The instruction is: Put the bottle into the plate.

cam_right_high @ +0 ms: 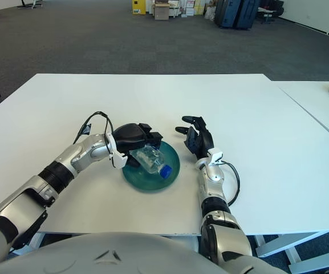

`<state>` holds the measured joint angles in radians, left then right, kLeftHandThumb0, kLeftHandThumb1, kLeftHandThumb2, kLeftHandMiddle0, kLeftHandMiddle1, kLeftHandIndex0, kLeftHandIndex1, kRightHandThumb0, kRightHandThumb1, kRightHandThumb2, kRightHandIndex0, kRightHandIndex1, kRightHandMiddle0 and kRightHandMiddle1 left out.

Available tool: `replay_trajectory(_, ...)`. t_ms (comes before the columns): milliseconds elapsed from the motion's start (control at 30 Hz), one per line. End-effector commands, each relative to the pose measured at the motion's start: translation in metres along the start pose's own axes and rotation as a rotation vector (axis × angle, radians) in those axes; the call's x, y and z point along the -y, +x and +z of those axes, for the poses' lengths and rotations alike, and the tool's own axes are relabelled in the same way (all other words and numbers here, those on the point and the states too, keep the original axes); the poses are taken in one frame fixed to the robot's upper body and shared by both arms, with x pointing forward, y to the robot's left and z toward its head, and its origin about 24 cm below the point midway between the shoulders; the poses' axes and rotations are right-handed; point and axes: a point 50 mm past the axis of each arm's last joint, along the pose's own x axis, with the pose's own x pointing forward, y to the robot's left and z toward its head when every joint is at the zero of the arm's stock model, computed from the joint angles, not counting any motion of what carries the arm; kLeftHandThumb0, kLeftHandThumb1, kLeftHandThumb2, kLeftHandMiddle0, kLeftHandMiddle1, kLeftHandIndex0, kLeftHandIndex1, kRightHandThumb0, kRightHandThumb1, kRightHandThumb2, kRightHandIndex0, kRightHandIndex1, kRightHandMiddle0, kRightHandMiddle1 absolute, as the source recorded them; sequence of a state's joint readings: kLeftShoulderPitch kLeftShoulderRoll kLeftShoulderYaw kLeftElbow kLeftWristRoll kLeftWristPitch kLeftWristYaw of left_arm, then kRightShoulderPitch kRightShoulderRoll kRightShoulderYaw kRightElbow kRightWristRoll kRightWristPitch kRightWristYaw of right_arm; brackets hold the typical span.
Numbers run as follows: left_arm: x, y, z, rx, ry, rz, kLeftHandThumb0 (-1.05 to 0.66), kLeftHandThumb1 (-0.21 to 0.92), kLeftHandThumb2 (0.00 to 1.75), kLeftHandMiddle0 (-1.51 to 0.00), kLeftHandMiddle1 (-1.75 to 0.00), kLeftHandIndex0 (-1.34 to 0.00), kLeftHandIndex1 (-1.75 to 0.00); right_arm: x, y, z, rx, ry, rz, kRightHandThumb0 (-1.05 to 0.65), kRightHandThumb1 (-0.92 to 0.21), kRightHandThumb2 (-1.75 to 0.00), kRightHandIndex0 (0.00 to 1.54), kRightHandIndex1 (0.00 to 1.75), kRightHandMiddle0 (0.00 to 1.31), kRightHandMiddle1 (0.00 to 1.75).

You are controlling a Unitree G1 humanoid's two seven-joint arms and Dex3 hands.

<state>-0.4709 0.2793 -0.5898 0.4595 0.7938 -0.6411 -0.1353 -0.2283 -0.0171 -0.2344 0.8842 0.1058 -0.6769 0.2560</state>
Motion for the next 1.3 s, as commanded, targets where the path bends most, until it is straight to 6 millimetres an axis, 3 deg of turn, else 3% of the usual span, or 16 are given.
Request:
replay_trajectory(0, -0.008, 0.002, -0.002, 0.018, 0.003, 0.068, -0.47, 0.32, 1.31, -1.14, -1.75, -0.60, -1.75, 0.003, -0.072, -0.057, -0.260, 0.090, -0.115, -0.85, -0.92, -0.86, 0.46, 0.89, 0.21, 1.20)
replay_trajectory(567, 0.005, 0.001, -0.004, 0.013, -0.068, 0.129, -0.52, 0.19, 1.46, -1.17, -1.75, -0.71, -1.75, 0.003, -0.073, -0.058, -0.257, 0.097, -0.111, -0.85, -0.92, -0.85, 0.45, 0.90, 0.21, 1.19)
replay_trajectory(800, -0.002, 0.000, 0.000, 0.034, -0.111, 0.096, -0.52, 0.18, 1.48, -1.09, -1.75, -0.72, -1.75, 0.001, -0.073, -0.058, -0.254, 0.099, -0.111, -0.84, -0.92, -0.84, 0.44, 0.90, 0.23, 1.21)
replay_trajectory(900, -0.003, 0.000, -0.001, 0.032, -0.100, 0.029, -0.47, 0.36, 1.25, -1.05, -1.75, -0.57, -1.75, 0.000, -0.073, -0.058, -0.255, 0.099, -0.107, -0.84, -0.92, -0.84, 0.43, 0.95, 0.25, 1.21)
replay_trajectory(933, -0.008, -0.001, -0.001, 0.048, -0.034, -0.020, -0.42, 0.55, 1.01, -0.97, -1.75, -0.43, -1.75, 0.000, -0.074, -0.058, -0.252, 0.098, -0.107, -0.85, -0.92, -0.84, 0.42, 0.98, 0.28, 1.21)
replay_trajectory(967, -0.013, -0.002, 0.000, 0.060, 0.015, -0.054, -0.50, 0.59, 0.95, -0.87, -1.75, -0.34, -1.64, -0.001, -0.074, -0.058, -0.249, 0.097, -0.107, -0.84, -0.92, -0.84, 0.41, 0.97, 0.28, 1.21)
replay_trajectory(1033, -0.020, -0.005, 0.001, 0.076, 0.079, -0.107, -0.71, 0.77, 0.65, -0.57, -1.75, -0.14, -1.27, -0.002, -0.074, -0.057, -0.241, 0.097, -0.111, -0.83, -0.92, -0.83, 0.38, 0.91, 0.30, 1.21)
replay_trajectory(1167, -0.043, -0.014, 0.005, 0.090, 0.075, -0.197, -0.80, 0.89, 0.45, -0.32, -1.73, -0.03, -0.90, -0.003, -0.075, -0.057, -0.238, 0.093, -0.109, -0.81, -0.92, -0.82, 0.40, 0.87, 0.25, 1.17)
replay_trajectory(1267, -0.043, -0.014, 0.006, 0.087, 0.042, -0.240, -0.80, 0.89, 0.41, -0.29, -1.73, -0.01, -0.86, -0.004, -0.075, -0.057, -0.237, 0.090, -0.107, -0.79, -0.92, -0.82, 0.42, 0.87, 0.22, 1.15)
